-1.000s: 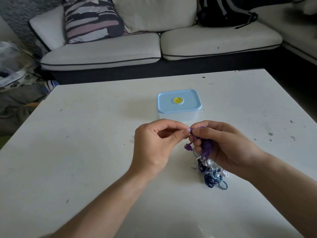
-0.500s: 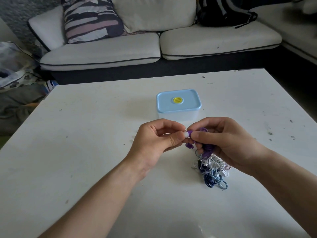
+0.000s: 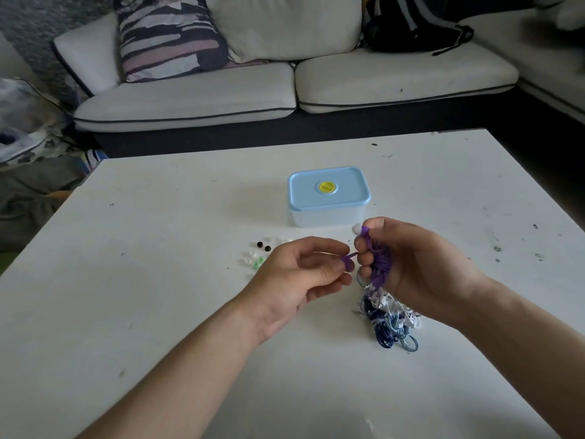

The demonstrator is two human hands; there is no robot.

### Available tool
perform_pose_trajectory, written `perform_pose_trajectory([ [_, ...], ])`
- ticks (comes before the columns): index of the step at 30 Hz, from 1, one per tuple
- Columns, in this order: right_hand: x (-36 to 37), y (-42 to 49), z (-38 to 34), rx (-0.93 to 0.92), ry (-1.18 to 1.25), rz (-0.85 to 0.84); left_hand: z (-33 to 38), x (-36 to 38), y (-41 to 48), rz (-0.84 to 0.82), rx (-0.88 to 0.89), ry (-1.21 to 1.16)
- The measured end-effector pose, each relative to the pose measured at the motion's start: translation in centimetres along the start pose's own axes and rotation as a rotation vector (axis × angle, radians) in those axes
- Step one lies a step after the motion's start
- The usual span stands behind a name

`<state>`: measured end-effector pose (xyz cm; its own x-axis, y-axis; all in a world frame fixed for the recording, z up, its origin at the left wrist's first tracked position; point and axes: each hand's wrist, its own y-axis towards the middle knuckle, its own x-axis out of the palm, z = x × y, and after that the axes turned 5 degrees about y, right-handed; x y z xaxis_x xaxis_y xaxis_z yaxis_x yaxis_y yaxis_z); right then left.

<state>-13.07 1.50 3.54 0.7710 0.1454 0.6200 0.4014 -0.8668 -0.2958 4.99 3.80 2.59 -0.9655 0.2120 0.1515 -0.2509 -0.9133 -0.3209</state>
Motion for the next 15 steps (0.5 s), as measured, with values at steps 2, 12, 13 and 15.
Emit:
perform_pose_trajectory([
  [2,-0.1,0.05,0.09,0.009,0.006,0.014,-0.09,0.02,0.1,0.019,0.0,-0.004],
  [12,-0.29,0.34,0.47,-0.037,-0.084,0.038,0.05,0.85,0.17,0.208,0.232,0.195],
  [13,-0.21,0.28,0.51,-0.043,-0.108,0.034,0.06,0.93,0.16,0.212,0.236,0.186],
  [15,-0.1,0.2,0.6,-0.059,-0.146,0.027,0.01,0.96,0.14,0.212,0.233,0.178],
])
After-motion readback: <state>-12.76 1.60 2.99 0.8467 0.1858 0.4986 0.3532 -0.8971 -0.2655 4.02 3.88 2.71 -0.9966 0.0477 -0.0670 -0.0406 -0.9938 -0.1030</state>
